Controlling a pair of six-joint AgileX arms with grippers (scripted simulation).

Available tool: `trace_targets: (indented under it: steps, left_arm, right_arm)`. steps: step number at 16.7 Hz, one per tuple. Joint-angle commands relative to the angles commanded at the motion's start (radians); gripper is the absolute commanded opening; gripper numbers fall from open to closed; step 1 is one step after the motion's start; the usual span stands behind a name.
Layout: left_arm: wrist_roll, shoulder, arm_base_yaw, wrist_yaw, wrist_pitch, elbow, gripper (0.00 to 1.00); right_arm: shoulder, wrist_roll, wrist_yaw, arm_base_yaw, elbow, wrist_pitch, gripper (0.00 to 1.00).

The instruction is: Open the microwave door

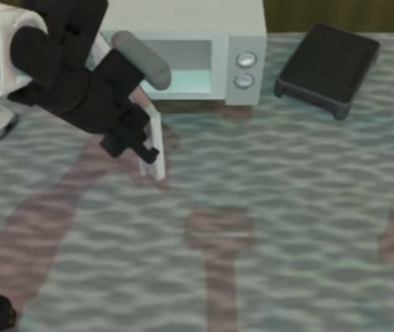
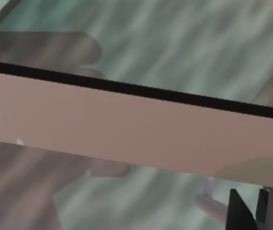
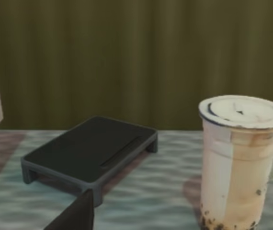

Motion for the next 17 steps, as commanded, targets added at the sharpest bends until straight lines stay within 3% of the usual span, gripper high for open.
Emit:
trace_targets:
  steps: [11,17]
  left_arm:
    - [0.187,-0.017,0.077,0.088,-0.058,-0.013,0.00]
    - [0.190,-0.017,0.078,0.089,-0.058,-0.013,0.00]
  right_arm:
    - [0.000,0.000,0.000,0.000,0.000,0.000,1.00]
    - [0.000,0.000,0.000,0.000,0.000,0.000,1.00]
